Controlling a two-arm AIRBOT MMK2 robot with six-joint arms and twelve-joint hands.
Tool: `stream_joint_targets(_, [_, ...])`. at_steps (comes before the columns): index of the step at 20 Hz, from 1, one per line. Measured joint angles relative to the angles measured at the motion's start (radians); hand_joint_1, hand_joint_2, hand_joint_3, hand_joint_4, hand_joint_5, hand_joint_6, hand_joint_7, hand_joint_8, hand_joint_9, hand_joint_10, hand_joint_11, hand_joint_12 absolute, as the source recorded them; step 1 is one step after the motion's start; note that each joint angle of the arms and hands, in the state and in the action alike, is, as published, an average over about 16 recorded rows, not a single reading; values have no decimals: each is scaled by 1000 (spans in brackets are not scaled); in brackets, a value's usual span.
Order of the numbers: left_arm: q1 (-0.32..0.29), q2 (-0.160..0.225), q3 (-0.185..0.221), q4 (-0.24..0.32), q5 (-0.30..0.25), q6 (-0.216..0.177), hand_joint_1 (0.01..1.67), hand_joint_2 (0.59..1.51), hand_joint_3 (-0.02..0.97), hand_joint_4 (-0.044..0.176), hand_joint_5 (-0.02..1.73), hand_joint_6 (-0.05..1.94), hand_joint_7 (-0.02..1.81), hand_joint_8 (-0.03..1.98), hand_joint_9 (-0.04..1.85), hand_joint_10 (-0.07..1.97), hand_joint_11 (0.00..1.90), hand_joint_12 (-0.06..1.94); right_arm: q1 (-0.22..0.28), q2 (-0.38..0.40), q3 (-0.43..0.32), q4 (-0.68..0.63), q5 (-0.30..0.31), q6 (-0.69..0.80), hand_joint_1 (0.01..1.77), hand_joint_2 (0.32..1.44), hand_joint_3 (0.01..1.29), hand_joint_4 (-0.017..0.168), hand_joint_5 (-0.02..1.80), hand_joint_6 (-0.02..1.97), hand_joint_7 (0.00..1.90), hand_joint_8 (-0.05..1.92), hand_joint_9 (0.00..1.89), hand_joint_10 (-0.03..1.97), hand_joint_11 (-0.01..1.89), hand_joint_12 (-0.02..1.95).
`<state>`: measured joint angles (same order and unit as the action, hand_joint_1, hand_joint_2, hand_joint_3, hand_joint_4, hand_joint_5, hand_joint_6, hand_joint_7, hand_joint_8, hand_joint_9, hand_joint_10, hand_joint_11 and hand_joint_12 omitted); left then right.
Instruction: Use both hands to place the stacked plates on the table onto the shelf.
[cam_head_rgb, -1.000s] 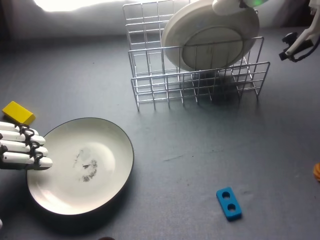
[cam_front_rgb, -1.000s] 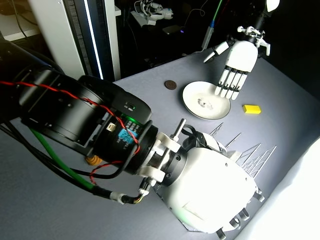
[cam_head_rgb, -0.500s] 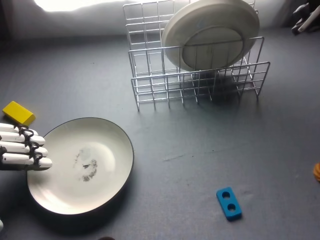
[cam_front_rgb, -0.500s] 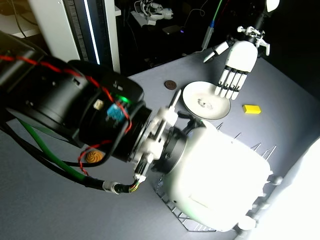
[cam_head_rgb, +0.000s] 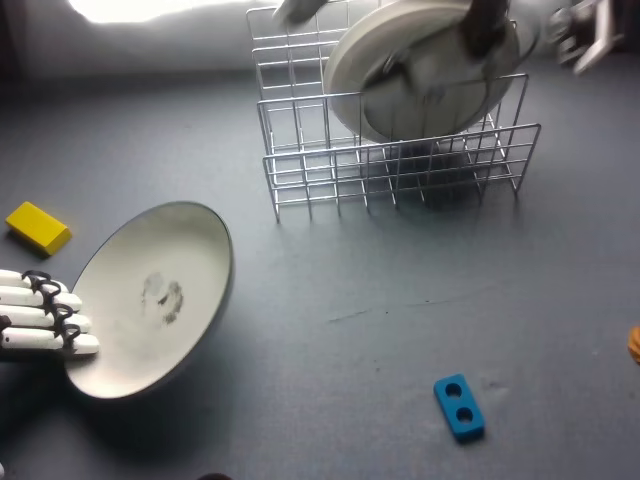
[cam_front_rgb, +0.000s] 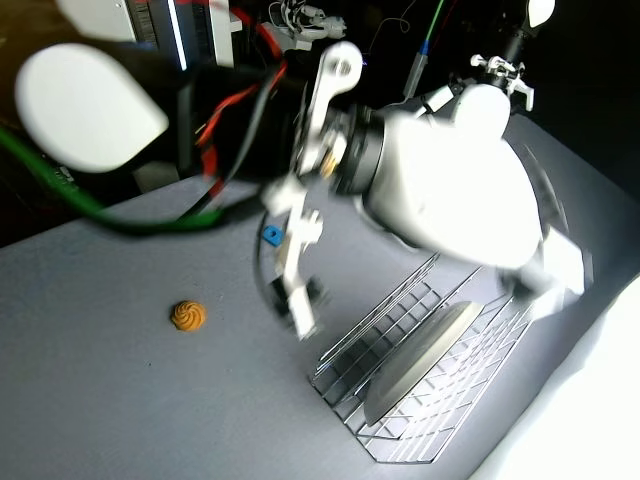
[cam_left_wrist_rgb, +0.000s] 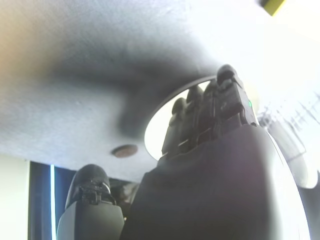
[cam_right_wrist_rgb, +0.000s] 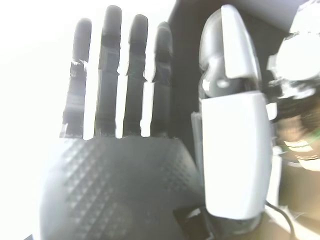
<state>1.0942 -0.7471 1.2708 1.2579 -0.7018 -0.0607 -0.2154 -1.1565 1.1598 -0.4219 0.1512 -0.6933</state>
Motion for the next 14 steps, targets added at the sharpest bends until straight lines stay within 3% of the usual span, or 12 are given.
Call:
stream_joint_targets(6, [10, -5, -3, 0, 4, 0, 15, 1037, 17, 0, 17, 1, 13, -1, -14, -32, 14, 13, -60, -50, -115, -76, -39, -137, 1144, 949, 15, 4, 463, 18, 486, 11, 464, 14, 136, 777])
stream_joint_targets(14, [11, -6, -3, -2, 5, 0, 16, 1037, 17, -2, 23, -2, 17, -2, -13, -31, 14, 12, -139, -182, -134, -70, -94, -248, 1337, 908, 16, 4, 165, 17, 127, 11, 103, 14, 18, 223])
